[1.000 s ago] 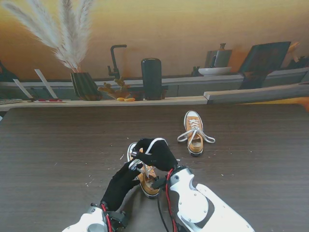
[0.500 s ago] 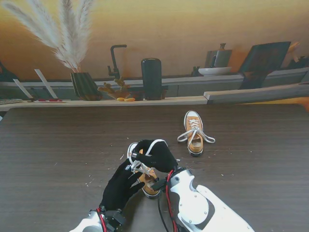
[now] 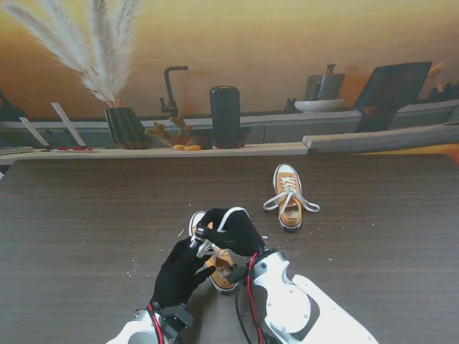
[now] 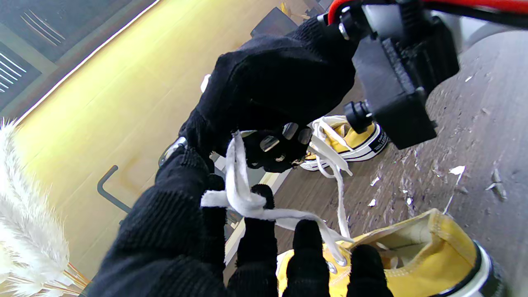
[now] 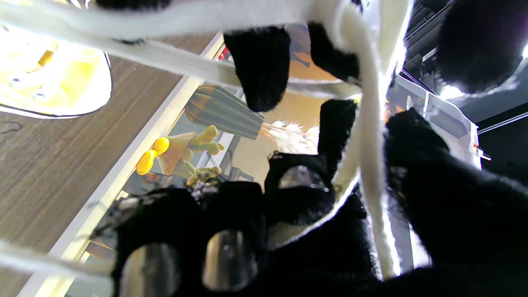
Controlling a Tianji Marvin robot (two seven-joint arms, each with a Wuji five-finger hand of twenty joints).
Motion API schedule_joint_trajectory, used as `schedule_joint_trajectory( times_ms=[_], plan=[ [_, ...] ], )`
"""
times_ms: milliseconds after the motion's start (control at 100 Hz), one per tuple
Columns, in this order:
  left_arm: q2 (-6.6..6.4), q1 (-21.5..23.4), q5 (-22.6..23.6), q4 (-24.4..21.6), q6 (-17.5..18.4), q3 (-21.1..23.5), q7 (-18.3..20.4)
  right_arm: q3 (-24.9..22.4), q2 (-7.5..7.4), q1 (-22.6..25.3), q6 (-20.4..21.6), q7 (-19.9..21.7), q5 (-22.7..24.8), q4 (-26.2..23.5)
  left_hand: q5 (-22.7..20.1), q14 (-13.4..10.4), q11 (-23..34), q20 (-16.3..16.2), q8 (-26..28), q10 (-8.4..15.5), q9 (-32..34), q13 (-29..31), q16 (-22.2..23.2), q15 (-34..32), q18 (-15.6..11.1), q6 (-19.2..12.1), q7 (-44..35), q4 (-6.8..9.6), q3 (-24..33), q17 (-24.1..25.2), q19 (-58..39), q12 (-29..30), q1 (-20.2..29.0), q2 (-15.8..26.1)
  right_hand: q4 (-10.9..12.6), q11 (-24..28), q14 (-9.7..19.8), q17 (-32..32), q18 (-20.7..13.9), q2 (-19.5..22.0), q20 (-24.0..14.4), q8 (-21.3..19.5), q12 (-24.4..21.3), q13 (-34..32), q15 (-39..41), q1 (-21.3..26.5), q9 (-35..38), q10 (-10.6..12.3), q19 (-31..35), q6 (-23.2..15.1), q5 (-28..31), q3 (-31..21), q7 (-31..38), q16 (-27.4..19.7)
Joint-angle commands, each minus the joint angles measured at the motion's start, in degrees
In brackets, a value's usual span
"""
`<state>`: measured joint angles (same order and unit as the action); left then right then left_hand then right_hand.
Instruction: Tie the shoelaces into a bow on the shoes
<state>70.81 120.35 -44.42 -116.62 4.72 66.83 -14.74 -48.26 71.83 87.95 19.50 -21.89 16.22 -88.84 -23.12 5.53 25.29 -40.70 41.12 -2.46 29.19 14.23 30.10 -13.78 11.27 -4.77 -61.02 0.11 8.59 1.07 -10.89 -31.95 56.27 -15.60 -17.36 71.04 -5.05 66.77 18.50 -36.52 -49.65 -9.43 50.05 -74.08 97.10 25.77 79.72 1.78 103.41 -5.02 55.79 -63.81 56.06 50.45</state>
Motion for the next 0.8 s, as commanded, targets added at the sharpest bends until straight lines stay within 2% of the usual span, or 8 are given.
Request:
schedule_joint_trajectory(
  times_ms=[0,200,270,440,560,630,700,790],
  plan=[
    [0.32,-0.1,0.1,-1.1,-0.8,-0.3,-0.2,-0.1,-0.24,0.2,0.2,0.9,-0.1,0.2,-0.7,0.4,0.7,-0.6,1.8,1.0,3.2,2.6,1.0,-2.2,-1.2,-2.1,-2.3,-1.23,-2.4,-1.0,-1.0,-0.8,2.3,-0.7,0.2,-0.3,-0.2,1.0,0.0,0.2,0.2,0.7,-0.6,-0.9,1.6,2.4,3.3,-0.7,14.2,-1.7,-1.4,0.4,0.5,-0.5],
    [0.87,-0.8,2.3,-1.2,-1.7,-0.9,-3.4,-0.2,-0.30,0.3,0.3,0.9,0.0,0.1,-0.3,1.3,-1.0,-0.4,1.2,-0.1,13.4,8.9,1.1,-6.6,0.5,-1.3,-3.6,-1.93,-2.6,-4.3,-1.8,2.9,4.6,1.1,0.1,-0.3,-0.2,1.0,0.0,0.3,0.2,0.7,-0.5,-0.9,1.6,2.4,3.3,-0.7,14.2,-1.7,-1.3,0.4,0.5,-0.5],
    [0.94,-0.9,3.3,-1.0,-1.5,-1.0,-3.8,-0.3,-0.32,0.3,0.4,1.0,0.0,0.1,-0.4,1.1,-0.7,-0.3,0.6,0.6,14.1,8.9,0.7,-8.1,0.5,-1.0,-3.2,-1.90,-4.3,-4.6,-1.9,1.4,6.2,2.6,0.2,-0.4,-0.2,1.0,0.0,0.2,0.2,0.8,-0.5,-0.9,1.6,2.5,3.3,-0.7,14.2,-1.5,-1.4,0.4,0.4,-0.5],
    [1.04,-0.8,5.0,-1.0,-0.5,-0.8,-4.6,-0.6,-0.35,0.4,0.4,1.0,-0.1,0.1,-1.9,1.8,-2.4,-0.3,-3.0,-0.3,14.5,8.2,0.1,-8.7,0.4,0.6,1.9,-1.33,-7.8,-3.9,-1.9,-1.8,11.8,8.3,0.2,-0.4,-0.2,1.0,0.0,0.2,0.3,0.8,-0.5,-0.9,1.6,2.5,3.3,-0.9,14.1,-1.5,-1.4,0.4,0.4,-0.5],
    [1.05,-0.9,7.7,-0.7,0.2,-0.6,-5.0,-0.7,-0.39,0.5,0.6,1.1,-0.3,0.1,-2.6,2.3,-1.9,-0.4,-3.1,-0.7,14.4,7.8,0.1,-8.6,0.4,1.6,2.4,-1.28,-7.6,-3.5,-1.9,-3.1,13.2,9.1,0.1,-0.5,-0.2,0.9,0.0,0.4,0.3,0.8,-0.5,-0.8,1.4,2.4,3.3,-0.8,14.0,-1.6,-1.4,0.5,0.4,-0.6],
    [0.94,-0.9,8.2,-0.6,0.4,-0.1,-4.6,-0.8,-0.43,0.6,0.8,1.3,-0.4,0.1,-1.5,2.3,-1.3,-0.6,-0.1,-0.7,13.3,7.0,0.1,-8.0,0.3,1.8,1.1,-0.83,-7.5,-2.7,-1.7,-5.5,12.9,8.8,0.1,-1.7,-0.7,0.8,0.4,0.6,0.6,0.7,-1.0,-0.9,0.5,2.3,3.3,-1.2,13.2,-2.1,-1.6,0.8,0.3,-1.0],
    [0.79,-0.9,8.3,-0.6,0.5,0.5,-3.9,-0.8,-0.46,0.7,1.1,1.4,-0.5,0.1,0.4,2.1,-0.8,-0.6,3.4,-0.3,11.5,5.9,0.0,-7.1,-0.2,1.6,-0.8,-0.16,-5.7,-1.7,-1.3,-7.7,11.1,7.6,0.1,-3.2,-1.3,0.7,1.2,0.9,1.1,0.6,-1.5,-0.9,-0.8,2.2,3.3,-1.4,11.7,-2.6,-1.8,1.1,0.2,-1.6],
    [0.66,-1.0,8.6,-0.6,0.4,1.1,-3.2,-0.9,-0.47,0.9,1.4,1.5,-0.8,0.2,2.0,2.1,0.6,-0.8,8.1,-0.4,10.3,5.6,0.5,-6.7,-0.2,2.0,-5.1,0.76,7.5,-1.1,-1.1,-9.5,2.6,2.2,0.2,-5.8,-2.6,0.2,3.2,1.5,2.2,0.4,-2.1,-0.8,-3.6,2.1,2.4,-2.0,8.3,-3.4,-2.1,1.6,0.0,-3.1]
  ],
)
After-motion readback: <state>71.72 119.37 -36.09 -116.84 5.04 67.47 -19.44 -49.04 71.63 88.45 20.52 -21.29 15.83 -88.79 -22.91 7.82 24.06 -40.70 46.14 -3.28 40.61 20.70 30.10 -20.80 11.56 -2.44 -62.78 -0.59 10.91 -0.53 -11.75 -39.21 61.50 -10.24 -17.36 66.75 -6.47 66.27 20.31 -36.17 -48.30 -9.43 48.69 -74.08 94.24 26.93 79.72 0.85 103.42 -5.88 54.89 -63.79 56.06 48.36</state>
